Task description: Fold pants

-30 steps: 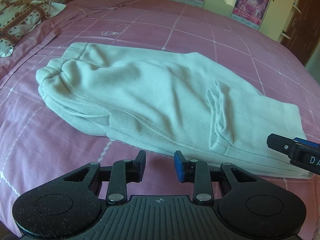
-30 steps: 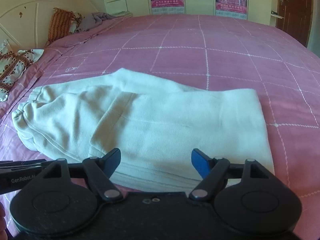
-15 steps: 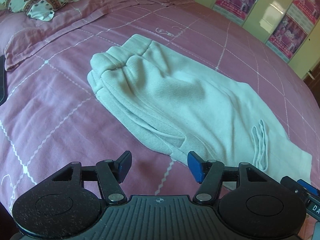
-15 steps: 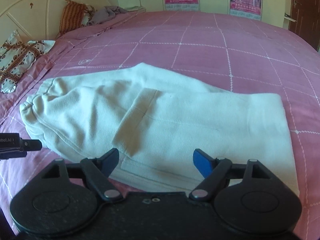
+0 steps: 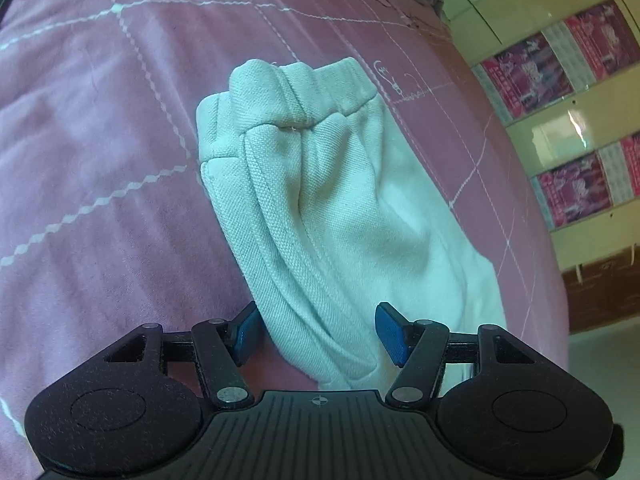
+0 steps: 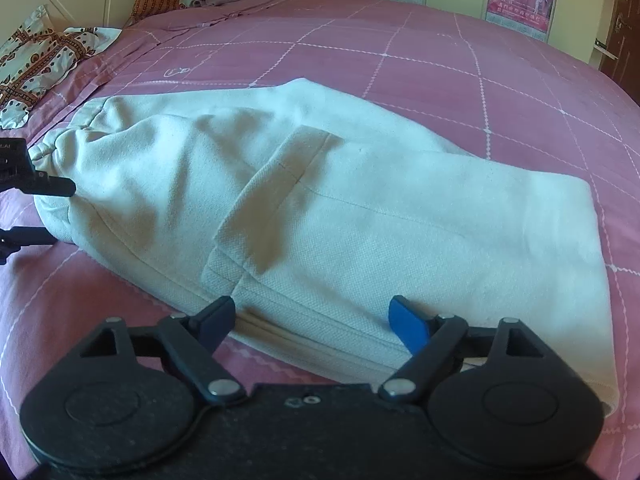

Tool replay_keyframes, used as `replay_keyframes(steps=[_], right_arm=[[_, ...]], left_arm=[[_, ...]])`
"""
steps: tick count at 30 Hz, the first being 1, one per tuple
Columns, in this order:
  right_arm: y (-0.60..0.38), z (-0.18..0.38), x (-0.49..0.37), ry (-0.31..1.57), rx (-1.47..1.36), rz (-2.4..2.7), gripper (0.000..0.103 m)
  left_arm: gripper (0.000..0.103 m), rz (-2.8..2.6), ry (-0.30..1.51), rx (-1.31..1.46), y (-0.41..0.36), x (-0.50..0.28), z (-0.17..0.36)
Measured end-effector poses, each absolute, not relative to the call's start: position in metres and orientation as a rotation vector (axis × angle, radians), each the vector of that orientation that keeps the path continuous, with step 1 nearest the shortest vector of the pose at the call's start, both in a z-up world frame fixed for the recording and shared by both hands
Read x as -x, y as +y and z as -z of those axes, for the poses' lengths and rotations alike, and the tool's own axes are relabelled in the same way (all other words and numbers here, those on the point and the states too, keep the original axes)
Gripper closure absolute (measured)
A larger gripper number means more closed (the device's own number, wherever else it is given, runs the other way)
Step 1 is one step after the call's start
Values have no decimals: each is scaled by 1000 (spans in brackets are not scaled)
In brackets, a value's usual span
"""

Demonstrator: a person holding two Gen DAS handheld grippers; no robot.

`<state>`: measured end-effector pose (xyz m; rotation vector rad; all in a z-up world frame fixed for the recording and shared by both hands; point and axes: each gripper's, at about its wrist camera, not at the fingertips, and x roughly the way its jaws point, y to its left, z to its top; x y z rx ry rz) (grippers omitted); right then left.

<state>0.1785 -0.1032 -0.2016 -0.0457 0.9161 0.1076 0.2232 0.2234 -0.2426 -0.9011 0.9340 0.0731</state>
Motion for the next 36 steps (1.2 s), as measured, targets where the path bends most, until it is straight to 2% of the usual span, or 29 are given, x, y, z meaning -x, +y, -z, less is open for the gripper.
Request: replay_keyframes(steps=[6,8,9,10,12,14,16,18,20,22,29,32,36], right_arm=[[-102,203,-181,913,38,-103,14],[-102,202,-181,912,33,-96,14],[-103,200,-180,912,27,-91,18],[-104,196,-180,907,11,-89,25],[-110,187,-181,877,-37,-97,29],[-115,178,-185,838,-26,-59,32],[-121,174,-194,821,3,-8,45],[-126,180,-203,839,10,38,51],[-123,200,-210,917,61,39,48],[-116,210,-208,914,129,34,47],[-137,196,-209,938,4,-9,45],[-165,182,-193,891,-82,43,45],[-212,167,-170,852,-113,117,40]], left_arm=[[41,-61,883,974,223,-248,259],[42,-58,872,984,221,-257,263],[43,-58,868,989,220,-261,265],[56,-66,865,989,219,-266,265],[75,-92,872,986,221,-275,270],[78,-95,863,1012,222,-278,275],[81,-99,856,979,217,-280,272],[83,-99,829,888,208,-280,258],[83,-83,787,777,196,-279,239],[84,-32,718,655,177,-282,209],[84,266,546,254,66,-272,120],[84,410,550,119,6,-258,112],[84,559,664,-34,-70,-236,136]])
